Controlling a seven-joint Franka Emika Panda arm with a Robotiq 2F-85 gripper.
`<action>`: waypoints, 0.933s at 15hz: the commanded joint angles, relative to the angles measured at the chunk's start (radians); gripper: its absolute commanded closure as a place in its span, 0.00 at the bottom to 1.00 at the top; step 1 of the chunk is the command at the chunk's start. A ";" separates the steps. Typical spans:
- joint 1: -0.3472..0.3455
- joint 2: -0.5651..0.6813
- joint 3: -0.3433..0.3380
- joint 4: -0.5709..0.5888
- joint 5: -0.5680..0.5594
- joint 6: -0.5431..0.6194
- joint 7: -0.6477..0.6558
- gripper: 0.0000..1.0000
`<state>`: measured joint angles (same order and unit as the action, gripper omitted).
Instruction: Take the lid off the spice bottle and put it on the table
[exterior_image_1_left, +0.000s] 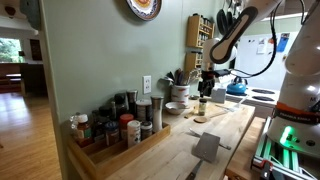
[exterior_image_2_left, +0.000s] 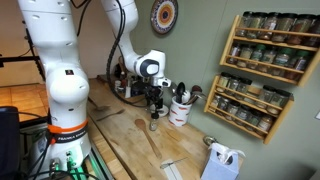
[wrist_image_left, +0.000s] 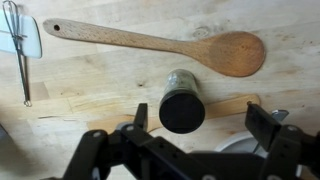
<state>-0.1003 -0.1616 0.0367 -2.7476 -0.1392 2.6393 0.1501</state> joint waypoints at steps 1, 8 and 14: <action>0.003 0.081 -0.026 0.015 -0.018 0.080 -0.018 0.00; 0.010 0.150 -0.050 0.050 -0.018 0.110 -0.022 0.07; 0.016 0.177 -0.060 0.079 -0.010 0.088 -0.030 0.54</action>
<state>-0.0975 -0.0085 -0.0030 -2.6838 -0.1401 2.7303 0.1316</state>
